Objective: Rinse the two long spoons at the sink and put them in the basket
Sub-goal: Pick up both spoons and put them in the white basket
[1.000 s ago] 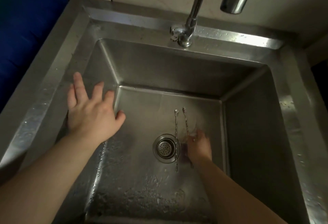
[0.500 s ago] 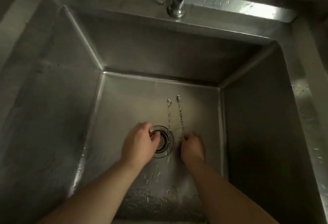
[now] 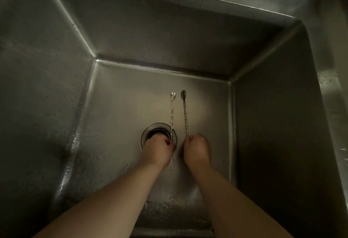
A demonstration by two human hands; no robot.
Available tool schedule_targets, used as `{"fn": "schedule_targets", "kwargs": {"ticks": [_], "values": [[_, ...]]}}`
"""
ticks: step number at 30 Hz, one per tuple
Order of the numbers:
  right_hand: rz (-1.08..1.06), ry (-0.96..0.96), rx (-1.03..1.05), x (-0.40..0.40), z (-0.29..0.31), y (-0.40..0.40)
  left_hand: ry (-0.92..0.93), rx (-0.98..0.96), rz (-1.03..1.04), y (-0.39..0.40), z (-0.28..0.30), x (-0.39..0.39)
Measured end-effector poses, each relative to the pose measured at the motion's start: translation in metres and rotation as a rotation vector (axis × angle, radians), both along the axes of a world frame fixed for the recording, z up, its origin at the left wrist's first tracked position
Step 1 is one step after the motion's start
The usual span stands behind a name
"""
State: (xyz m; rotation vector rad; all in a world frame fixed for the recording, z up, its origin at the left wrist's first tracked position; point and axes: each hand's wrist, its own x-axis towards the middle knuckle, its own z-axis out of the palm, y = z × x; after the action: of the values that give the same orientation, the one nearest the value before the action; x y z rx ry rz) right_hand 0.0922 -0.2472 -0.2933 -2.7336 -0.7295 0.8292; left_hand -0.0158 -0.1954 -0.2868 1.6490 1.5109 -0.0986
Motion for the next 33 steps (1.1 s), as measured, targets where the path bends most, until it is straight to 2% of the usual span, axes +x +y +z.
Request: {"fn": "schedule_targets", "kwargs": {"ticks": [4,8,14,18,23,29,33], "values": [[-0.009,0.058,-0.022,-0.005,0.004,-0.002,0.024,0.004,0.012,-0.001,-0.003,0.003],[-0.029,0.136,0.054,-0.009,0.02,-0.011,0.017,0.006,0.033,0.0,0.006,-0.003],[-0.026,0.167,0.183,-0.014,0.09,-0.02,-0.087,0.142,0.081,-0.005,0.065,-0.016],[-0.051,0.187,0.308,-0.012,0.174,-0.027,-0.143,0.261,0.008,-0.01,0.138,-0.018],[-0.086,0.114,0.49,0.004,0.29,-0.055,-0.258,0.387,-0.105,-0.015,0.252,0.001],[-0.14,-0.112,0.665,0.04,0.421,-0.111,-0.436,0.505,-0.248,-0.036,0.393,0.047],[-0.236,-0.245,0.695,0.071,0.493,-0.159,-0.585,0.537,-0.339,-0.062,0.473,0.084]]}}
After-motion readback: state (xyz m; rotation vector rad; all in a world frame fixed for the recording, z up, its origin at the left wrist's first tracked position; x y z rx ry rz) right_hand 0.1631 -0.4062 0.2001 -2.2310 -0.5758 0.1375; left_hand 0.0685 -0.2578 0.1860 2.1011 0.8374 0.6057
